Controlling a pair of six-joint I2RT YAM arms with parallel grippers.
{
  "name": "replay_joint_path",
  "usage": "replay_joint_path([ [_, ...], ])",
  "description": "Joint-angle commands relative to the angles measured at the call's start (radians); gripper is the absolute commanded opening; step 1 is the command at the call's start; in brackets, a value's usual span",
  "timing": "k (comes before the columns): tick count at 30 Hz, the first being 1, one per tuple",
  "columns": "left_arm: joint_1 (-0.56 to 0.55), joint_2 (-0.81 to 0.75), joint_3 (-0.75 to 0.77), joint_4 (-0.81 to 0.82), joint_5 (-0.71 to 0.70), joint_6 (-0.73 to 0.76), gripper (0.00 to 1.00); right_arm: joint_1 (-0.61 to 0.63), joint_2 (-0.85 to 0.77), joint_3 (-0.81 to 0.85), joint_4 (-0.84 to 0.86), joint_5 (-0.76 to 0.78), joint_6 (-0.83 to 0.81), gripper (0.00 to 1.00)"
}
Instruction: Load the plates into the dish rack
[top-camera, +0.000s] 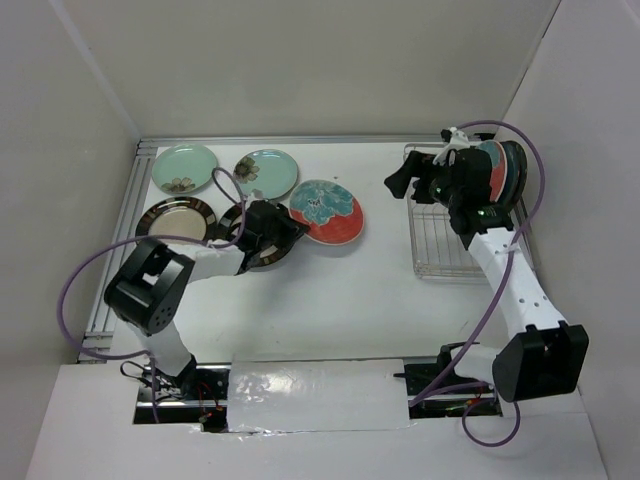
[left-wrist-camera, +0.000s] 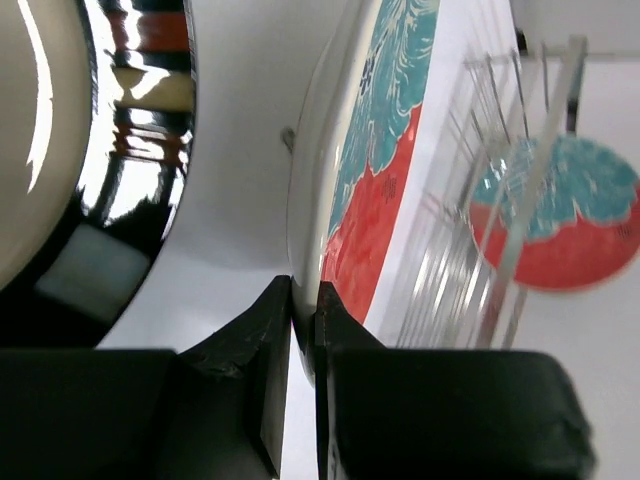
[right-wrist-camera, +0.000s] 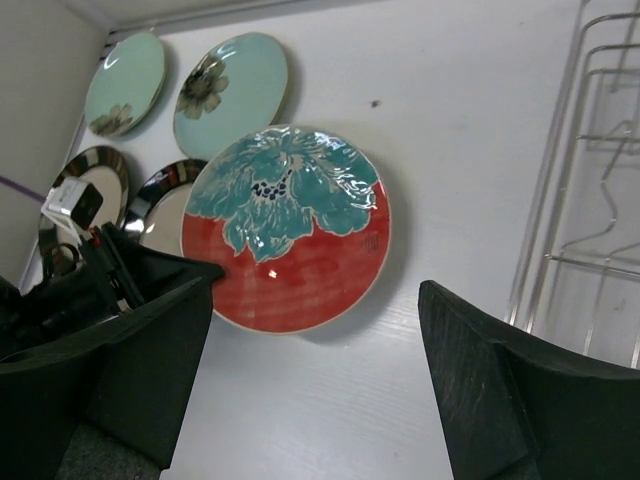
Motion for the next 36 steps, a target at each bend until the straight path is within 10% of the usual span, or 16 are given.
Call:
replay_joint_path([
  [1, 0.039, -0.178, -0.008, 0.341, 0.209, 0.071, 0.00, 0.007, 0.028, 0.039, 0.023, -0.152, 0.009, 0.90],
  [21, 0.170, -0.250, -0.100, 0.823, 0.838, -0.034, 0.00, 0.054, 0.134, 0.002, 0.105, -0.358, 0.038, 0.82],
  [28, 0.170, -0.227, -0.064, 0.766, 0.881, -0.011, 0.00, 0.074, 0.145, 0.012, 0.105, -0.370, 0.029, 0.15],
  [31, 0.179, -0.238, -0.053, 0.638, 0.881, 0.059, 0.15, 0.074, 0.136, 0.035, 0.080, -0.370, 0.008, 0.00],
  [36, 0.199, -0.310, 0.018, 0.154, 0.828, 0.318, 0.69, 0.065, 0.114, 0.106, 0.007, -0.277, -0.074, 0.00],
])
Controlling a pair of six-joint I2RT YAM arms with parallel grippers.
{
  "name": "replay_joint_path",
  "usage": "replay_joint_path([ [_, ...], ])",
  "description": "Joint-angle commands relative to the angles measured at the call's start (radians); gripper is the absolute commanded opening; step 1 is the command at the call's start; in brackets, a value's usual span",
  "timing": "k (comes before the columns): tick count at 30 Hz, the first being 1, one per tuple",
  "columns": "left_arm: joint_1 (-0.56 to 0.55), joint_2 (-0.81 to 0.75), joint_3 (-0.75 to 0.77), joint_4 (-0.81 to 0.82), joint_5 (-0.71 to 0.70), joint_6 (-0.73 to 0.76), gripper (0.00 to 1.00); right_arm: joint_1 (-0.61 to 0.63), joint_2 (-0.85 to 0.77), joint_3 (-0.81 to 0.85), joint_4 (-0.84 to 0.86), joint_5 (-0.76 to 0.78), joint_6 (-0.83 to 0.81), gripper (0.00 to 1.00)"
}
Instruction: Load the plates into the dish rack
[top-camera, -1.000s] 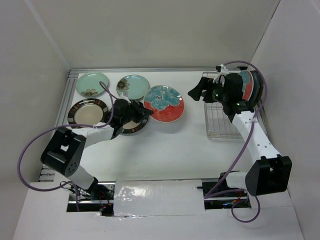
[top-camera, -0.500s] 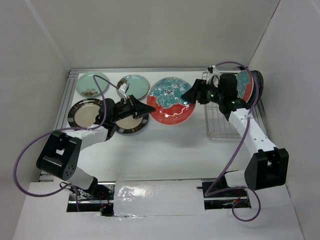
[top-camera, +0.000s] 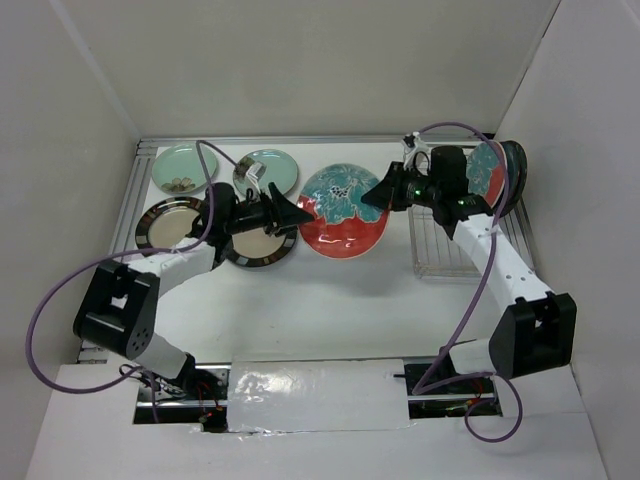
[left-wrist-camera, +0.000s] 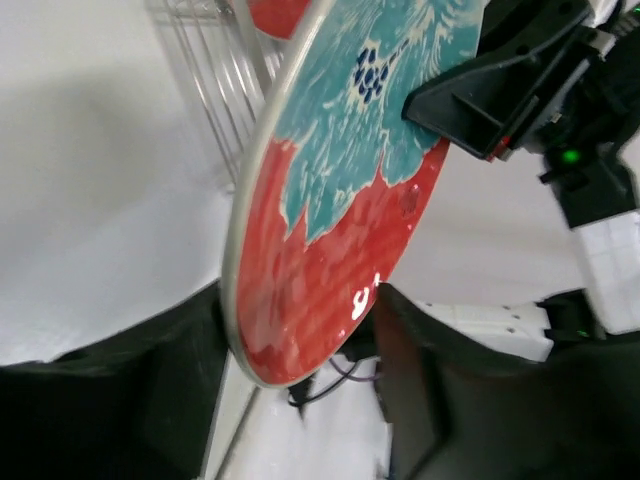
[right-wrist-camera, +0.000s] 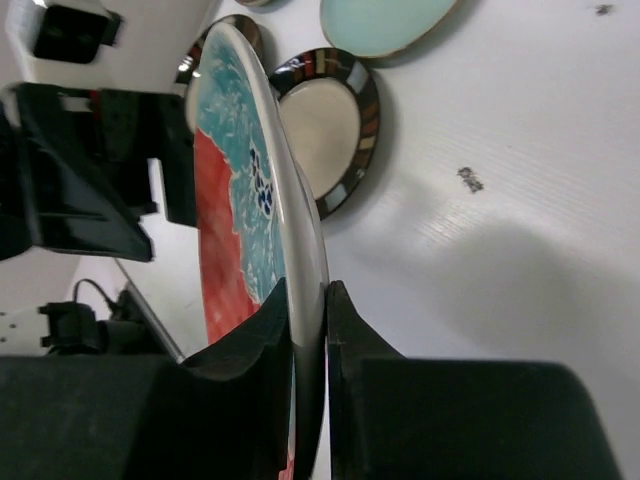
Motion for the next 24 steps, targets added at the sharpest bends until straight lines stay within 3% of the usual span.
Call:
replay_joint_path([
  [1, 0.018, -0.119, 0.139, -0.247, -0.013, 0.208, 0.76, -0.005, -0.023, 0.100, -0.025, 0.156, -0.129, 0.00],
  [4, 0.027, -0.180, 0.217, -0.604, -0.206, 0.427, 0.96, -0.025, -0.067, 0.178, -0.070, 0.301, -0.218, 0.00],
  [5, 0.027, -0.180, 0.229, -0.672, -0.253, 0.428, 1.00, -0.025, -0.067, 0.192, -0.070, 0.344, -0.238, 0.00],
  [6, 0.036, -0.203, 0.243, -0.781, -0.333, 0.480, 1.00, -0.046, -0.076, 0.218, -0.070, 0.435, -0.278, 0.00],
  [12, 0.068, -0.275, 0.219, -1.019, -0.518, 0.551, 1.00, -0.086, -0.119, 0.273, 0.007, 0.758, -0.437, 0.00],
  [18, 0.139, -0.329, 0.116, -1.087, -0.518, 0.600, 1.00, -0.140, -0.128, 0.237, 0.227, 1.026, -0.612, 0.00],
  [24, 0.191, -0.366, 0.039, -1.096, -0.500, 0.640, 1.00, -0.235, -0.087, 0.204, 0.364, 1.054, -0.740, 0.00],
])
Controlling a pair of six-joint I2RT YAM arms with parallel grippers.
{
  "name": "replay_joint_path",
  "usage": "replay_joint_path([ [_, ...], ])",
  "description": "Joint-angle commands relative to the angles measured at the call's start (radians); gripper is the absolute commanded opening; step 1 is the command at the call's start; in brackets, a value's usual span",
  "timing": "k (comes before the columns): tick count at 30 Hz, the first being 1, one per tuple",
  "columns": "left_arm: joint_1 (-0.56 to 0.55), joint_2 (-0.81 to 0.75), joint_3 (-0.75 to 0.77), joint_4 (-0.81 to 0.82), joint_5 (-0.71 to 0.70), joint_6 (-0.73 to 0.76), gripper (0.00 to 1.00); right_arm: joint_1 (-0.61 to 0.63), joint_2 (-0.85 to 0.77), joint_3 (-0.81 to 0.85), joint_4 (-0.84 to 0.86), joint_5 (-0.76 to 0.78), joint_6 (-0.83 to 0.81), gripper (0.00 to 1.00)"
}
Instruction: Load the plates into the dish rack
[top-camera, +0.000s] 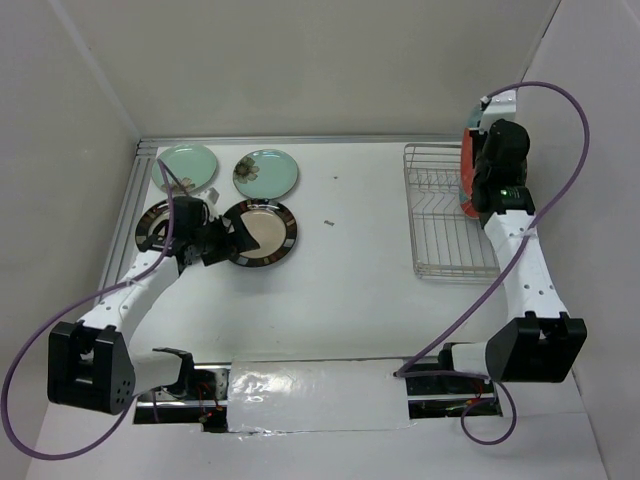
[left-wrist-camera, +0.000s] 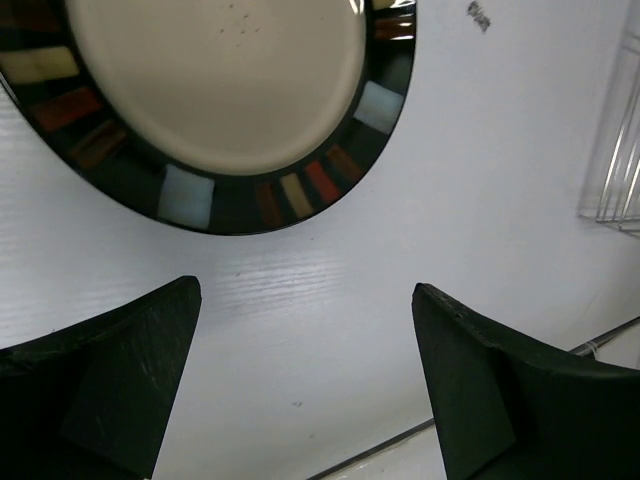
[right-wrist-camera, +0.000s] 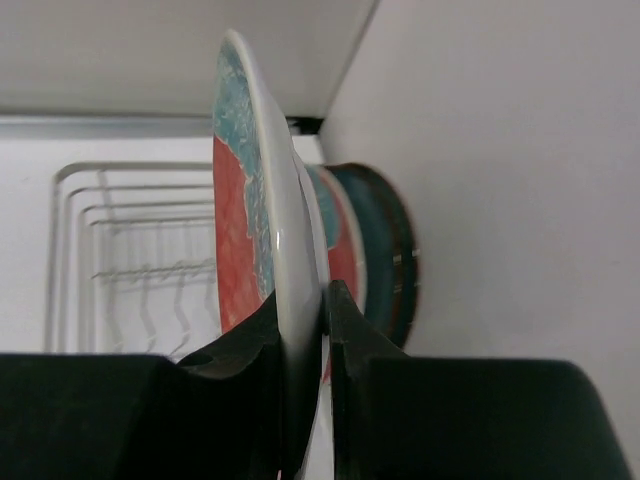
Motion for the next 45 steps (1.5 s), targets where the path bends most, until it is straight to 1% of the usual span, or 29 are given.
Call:
replay_joint_path([
  [1, 0.023, -0.043, -0.023, -0.021, 0.000, 0.053, 1.00, -0.028, -0.039, 0.018, 0.341, 0.057, -0.115, 0.00],
  [5, 0.035, -0.043, -0.033, -0.021, 0.000, 0.072, 1.00, -0.089, 0.001, 0.008, 0.386, 0.019, -0.129, 0.00],
  [9, 0.044, -0.032, -0.033, -0.010, 0.011, 0.072, 1.00, -0.118, 0.045, 0.008, 0.386, -0.034, -0.129, 0.00],
  [13, 0.053, -0.021, -0.033, -0.010, 0.020, 0.072, 1.00, -0.147, 0.064, -0.027, 0.409, -0.080, -0.098, 0.00],
  [17, 0.063, -0.012, -0.033, -0.010, 0.020, 0.072, 1.00, -0.147, 0.091, -0.048, 0.420, -0.091, -0.089, 0.00],
  [21, 0.063, -0.012, -0.033, -0.010, 0.020, 0.072, 1.00, -0.167, 0.091, -0.070, 0.429, -0.115, -0.070, 0.00],
  [28, 0.063, -0.012, -0.051, 0.001, 0.029, 0.072, 1.00, -0.167, 0.091, -0.088, 0.420, -0.137, -0.061, 0.00],
  [36, 0.063, -0.021, -0.060, -0.008, 0.009, 0.072, 1.00, -0.167, 0.121, -0.170, 0.461, -0.137, -0.041, 0.00],
  [41, 0.063, -0.031, -0.069, -0.008, 0.009, 0.063, 1.00, -0.167, 0.163, -0.179, 0.481, -0.147, -0.006, 0.00],
  [45, 0.072, -0.031, -0.082, -0.018, -0.003, 0.054, 1.00, -0.167, 0.209, -0.142, 0.470, -0.167, 0.017, 0.01],
])
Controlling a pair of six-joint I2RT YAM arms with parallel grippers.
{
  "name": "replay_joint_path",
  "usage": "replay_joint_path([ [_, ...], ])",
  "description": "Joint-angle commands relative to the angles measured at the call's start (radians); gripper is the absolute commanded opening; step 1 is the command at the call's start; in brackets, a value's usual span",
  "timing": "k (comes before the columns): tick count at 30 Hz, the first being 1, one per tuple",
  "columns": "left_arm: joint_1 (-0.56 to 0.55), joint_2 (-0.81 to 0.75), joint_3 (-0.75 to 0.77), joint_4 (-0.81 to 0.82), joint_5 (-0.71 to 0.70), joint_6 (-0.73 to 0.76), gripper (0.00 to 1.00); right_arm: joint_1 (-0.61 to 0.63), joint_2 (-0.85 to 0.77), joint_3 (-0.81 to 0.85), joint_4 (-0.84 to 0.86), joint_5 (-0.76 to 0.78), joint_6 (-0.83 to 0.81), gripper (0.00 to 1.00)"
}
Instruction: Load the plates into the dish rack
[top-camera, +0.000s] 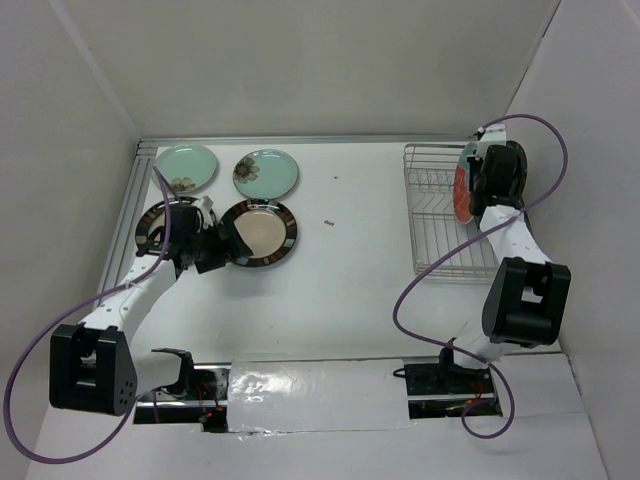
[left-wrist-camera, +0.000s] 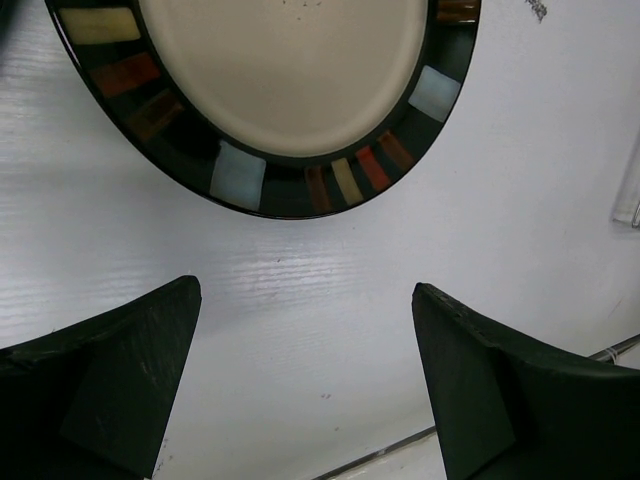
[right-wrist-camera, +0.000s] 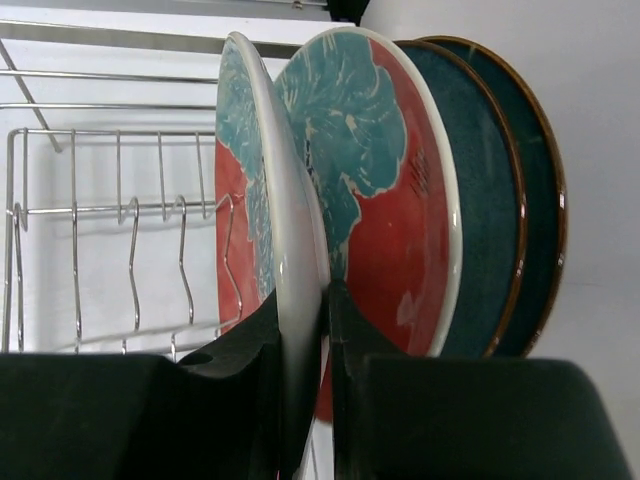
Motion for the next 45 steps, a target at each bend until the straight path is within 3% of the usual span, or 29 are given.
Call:
replay_joint_path([
  [1, 0.017, -0.013, -0.015, 0.003, -0.010, 0.011, 1.00, -0.006, 0.004, 0.084, 0.192, -0.012, 0.045, 0.03],
  [4, 0.027, -0.002, -0.015, 0.003, -0.010, 0.000, 1.00, -0.006, 0.014, 0.098, 0.171, -0.021, 0.056, 0.23],
  [5, 0.027, -0.002, -0.015, 0.014, -0.010, -0.012, 1.00, -0.006, 0.014, 0.109, 0.160, -0.021, 0.065, 0.38],
  [6, 0.037, 0.007, -0.024, 0.014, -0.010, -0.012, 1.00, -0.006, 0.014, 0.119, 0.160, -0.030, 0.065, 0.45],
  [10, 0.057, 0.007, -0.042, 0.046, -0.010, -0.063, 0.98, -0.006, -0.007, 0.188, 0.062, -0.051, 0.095, 0.66],
  [16, 0.057, 0.016, -0.130, 0.202, -0.001, -0.156, 0.95, 0.014, -0.104, 0.230, -0.039, -0.140, 0.252, 0.72],
  [23, 0.066, 0.079, -0.243, 0.429, -0.016, -0.310, 0.88, 0.115, -0.229, 0.089, -0.008, -0.295, 0.474, 0.75],
  [27, 0.066, 0.134, -0.305, 0.637, -0.016, -0.402, 0.82, 0.178, -0.259, 0.024, 0.032, -0.343, 0.534, 0.75],
  [37, 0.066, 0.331, -0.366, 0.914, -0.050, -0.572, 0.68, 0.299, -0.352, -0.115, 0.040, -0.323, 0.585, 0.75],
  [40, 0.066, 0.392, -0.366, 0.985, -0.050, -0.605, 0.56, 0.309, -0.374, -0.140, 0.019, -0.314, 0.585, 0.75],
  [41, 0.066, 0.404, -0.366, 0.997, -0.050, -0.620, 0.45, 0.309, -0.384, -0.152, 0.019, -0.314, 0.585, 0.75],
  [45, 0.066, 0.426, -0.385, 1.024, -0.040, -0.644, 0.22, 0.318, -0.408, -0.177, -0.001, -0.294, 0.585, 0.75],
])
